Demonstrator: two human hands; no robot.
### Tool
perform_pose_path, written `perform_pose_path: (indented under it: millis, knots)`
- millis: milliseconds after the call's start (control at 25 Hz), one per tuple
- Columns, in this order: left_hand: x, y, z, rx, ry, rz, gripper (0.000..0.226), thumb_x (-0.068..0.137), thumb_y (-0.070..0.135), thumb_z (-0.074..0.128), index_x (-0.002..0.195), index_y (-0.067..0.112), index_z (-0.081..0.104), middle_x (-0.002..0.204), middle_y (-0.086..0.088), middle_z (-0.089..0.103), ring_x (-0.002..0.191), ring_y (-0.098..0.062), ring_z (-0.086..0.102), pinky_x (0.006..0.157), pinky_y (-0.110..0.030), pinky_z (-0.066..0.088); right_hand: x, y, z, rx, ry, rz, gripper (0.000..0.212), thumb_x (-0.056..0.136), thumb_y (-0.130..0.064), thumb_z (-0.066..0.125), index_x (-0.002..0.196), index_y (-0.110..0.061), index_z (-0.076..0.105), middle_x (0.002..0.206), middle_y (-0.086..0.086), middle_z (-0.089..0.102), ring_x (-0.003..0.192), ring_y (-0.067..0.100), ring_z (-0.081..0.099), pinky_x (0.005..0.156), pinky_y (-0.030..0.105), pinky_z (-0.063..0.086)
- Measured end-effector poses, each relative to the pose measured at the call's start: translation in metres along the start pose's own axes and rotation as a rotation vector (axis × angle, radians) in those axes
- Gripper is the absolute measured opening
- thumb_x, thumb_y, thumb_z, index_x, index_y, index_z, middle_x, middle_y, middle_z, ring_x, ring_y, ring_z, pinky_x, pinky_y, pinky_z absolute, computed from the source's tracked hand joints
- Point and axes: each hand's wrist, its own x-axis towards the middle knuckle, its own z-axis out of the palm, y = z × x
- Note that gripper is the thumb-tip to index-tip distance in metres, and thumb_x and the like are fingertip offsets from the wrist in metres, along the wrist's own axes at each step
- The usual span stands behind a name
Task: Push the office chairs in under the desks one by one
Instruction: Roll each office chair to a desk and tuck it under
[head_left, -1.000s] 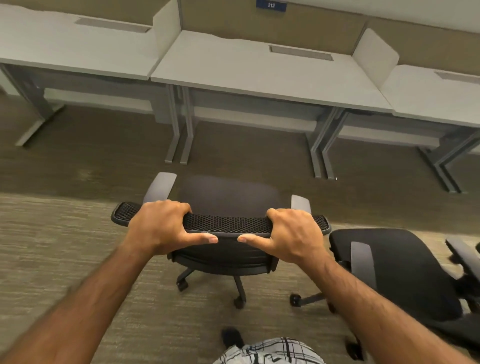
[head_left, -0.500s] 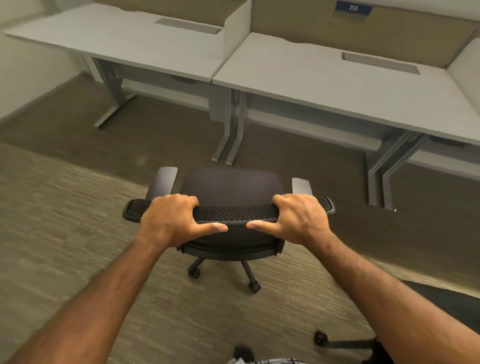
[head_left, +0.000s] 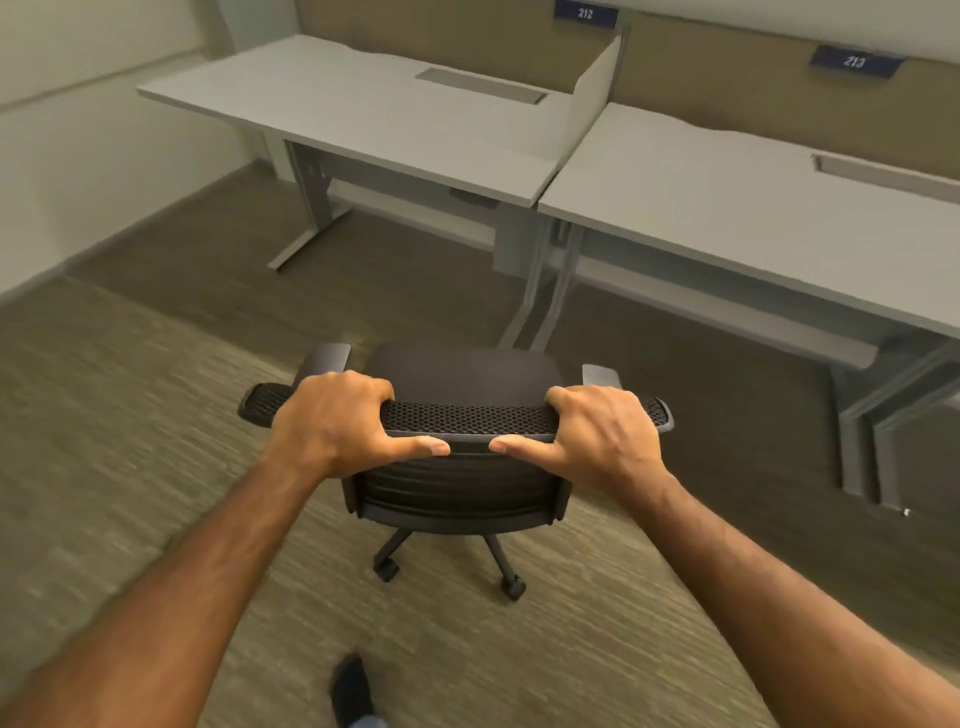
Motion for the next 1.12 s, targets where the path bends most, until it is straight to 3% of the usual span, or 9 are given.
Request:
perform_pose_path:
  millis: [160,400,520,640,800,880,960,1040,1120]
  knots:
    - [0.041,-0.093,-0.005,-0.018,-0.013,0.024,0.111,0.043,0.111,0.016,0.089,0.023,0.065,0.08,0.005,0.066,0.082,-0.022,0.065,0.071,-0.038,0.05,0.083,-0.055,0.014,0.004,-0.008,0.055,0.088,0.068,-0.104,0.017,0.065,-0.022,0.049,0.06,-0.007,0.051,0.055,0.014,0.049,0.054,0.032,0.033]
    - [0.107,-0.234,-0.011,-0.034,0.01,0.061,0.109,0.05,0.106,0.02,0.1,0.02,0.066,0.096,-0.001,0.071,0.095,-0.026,0.066,0.076,-0.04,0.045,0.21,-0.134,0.031,-0.011,-0.005,0.062,0.087,0.073,-0.101,0.017,0.067,-0.022,0.053,0.066,-0.006,0.057,0.062,0.018,0.055,0.057,0.035,0.037]
    - [0.138,-0.304,-0.007,-0.044,0.069,0.06,0.104,0.057,0.103,0.02,0.102,0.023,0.068,0.096,-0.001,0.072,0.096,-0.026,0.067,0.074,-0.039,0.045,0.273,-0.166,0.041,0.042,-0.019,-0.002,0.088,0.082,-0.093,0.018,0.095,-0.022,0.068,0.091,-0.003,0.07,0.085,0.019,0.064,0.069,0.036,0.045]
    - [0.18,-0.368,-0.012,-0.073,0.021,0.063,0.101,0.06,0.101,0.021,0.11,0.028,0.068,0.102,0.004,0.072,0.097,-0.023,0.066,0.071,-0.036,0.039,0.341,-0.184,0.044,0.203,-0.166,-0.092,0.074,0.093,-0.077,0.031,0.132,-0.022,0.061,0.125,-0.001,0.068,0.114,0.018,0.061,0.088,0.035,0.045]
    - [0.237,-0.449,-0.005,-0.081,-0.031,0.054,0.1,0.06,0.103,0.021,0.113,0.032,0.067,0.105,0.009,0.07,0.097,-0.02,0.065,0.073,-0.036,0.039,0.431,-0.201,0.057,0.388,-0.277,-0.129,0.063,0.098,-0.063,0.048,0.143,-0.02,0.054,0.14,0.0,0.062,0.127,0.019,0.056,0.1,0.036,0.044]
    - [0.259,-0.487,-0.001,-0.078,0.003,0.05,0.104,0.06,0.105,0.016,0.109,0.03,0.07,0.102,0.008,0.071,0.096,-0.021,0.066,0.078,-0.037,0.041,0.469,-0.215,0.068,0.363,-0.293,-0.134,0.066,0.097,-0.065,0.046,0.145,-0.019,0.051,0.141,0.001,0.061,0.127,0.021,0.056,0.1,0.037,0.045]
    - [0.287,-0.526,-0.007,-0.008,-0.014,-0.023,0.11,0.057,0.106,0.01,0.106,0.029,0.072,0.102,0.005,0.071,0.102,-0.021,0.064,0.099,-0.042,0.037,0.516,-0.224,0.074,0.263,-0.288,-0.13,0.074,0.094,-0.075,0.037,0.137,-0.018,0.057,0.131,0.003,0.066,0.116,0.023,0.061,0.095,0.041,0.049]
    - [0.312,-0.558,-0.012,0.046,-0.057,-0.159,0.112,0.052,0.109,0.014,0.107,0.031,0.072,0.112,0.003,0.067,0.117,-0.021,0.057,0.116,-0.057,0.015,0.557,-0.225,0.081,0.191,-0.288,-0.085,0.082,0.082,-0.09,0.029,0.105,-0.019,0.064,0.1,0.0,0.07,0.091,0.022,0.065,0.077,0.04,0.048]
    - [0.335,-0.587,-0.014,0.04,-0.069,-0.297,0.111,0.048,0.11,0.021,0.114,0.034,0.07,0.124,0.003,0.062,0.129,-0.022,0.048,0.115,-0.069,-0.001,0.597,-0.224,0.086,0.173,-0.271,-0.009,0.084,0.072,-0.097,0.029,0.081,-0.019,0.057,0.075,-0.004,0.063,0.071,0.018,0.06,0.063,0.037,0.042]
